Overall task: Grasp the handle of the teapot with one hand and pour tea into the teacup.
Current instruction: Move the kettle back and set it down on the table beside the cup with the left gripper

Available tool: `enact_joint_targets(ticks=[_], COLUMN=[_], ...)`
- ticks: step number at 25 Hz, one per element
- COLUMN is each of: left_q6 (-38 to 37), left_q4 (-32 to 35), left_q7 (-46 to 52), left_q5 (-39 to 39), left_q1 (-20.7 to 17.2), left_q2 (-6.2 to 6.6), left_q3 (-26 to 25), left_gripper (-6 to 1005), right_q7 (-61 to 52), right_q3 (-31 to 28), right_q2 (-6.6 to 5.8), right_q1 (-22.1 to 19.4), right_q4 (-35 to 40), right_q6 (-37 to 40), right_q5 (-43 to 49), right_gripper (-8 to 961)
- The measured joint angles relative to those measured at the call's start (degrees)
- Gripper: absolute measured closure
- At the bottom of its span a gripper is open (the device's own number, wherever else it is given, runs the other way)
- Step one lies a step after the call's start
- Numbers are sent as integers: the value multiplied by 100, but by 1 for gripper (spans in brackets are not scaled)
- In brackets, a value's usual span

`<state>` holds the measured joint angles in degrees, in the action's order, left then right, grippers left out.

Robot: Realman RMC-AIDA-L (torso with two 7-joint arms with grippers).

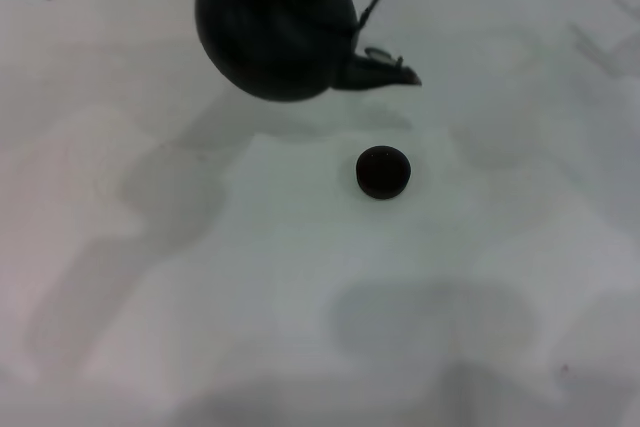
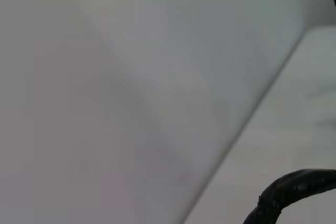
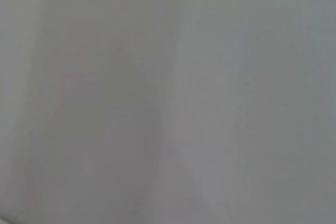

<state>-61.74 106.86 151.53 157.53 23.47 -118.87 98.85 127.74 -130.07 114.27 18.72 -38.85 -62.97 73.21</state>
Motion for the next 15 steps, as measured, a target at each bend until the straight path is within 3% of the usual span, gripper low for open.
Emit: enact_joint_targets(ticks=[5, 10, 15], left_q6=[16, 31, 35], left_q4=[397, 467, 376], left_q7=[-607, -1803, -2946], left_q5=[-814, -2295, -3520], left_q1=[-422, -982, -1579], left_q2=[-3, -4, -6], left_q3=[-691, -1527, -1959], left_gripper=[859, 861, 866], right_q7=[2, 4, 5], right_q3=[0, 0, 0], right_q2=[-2, -2, -2], right_q1=[1, -3, -15], right_q4=[0, 0, 0], right_q6=[2, 0, 1], right_q5=[0, 0, 11], right_gripper=[109, 109, 108])
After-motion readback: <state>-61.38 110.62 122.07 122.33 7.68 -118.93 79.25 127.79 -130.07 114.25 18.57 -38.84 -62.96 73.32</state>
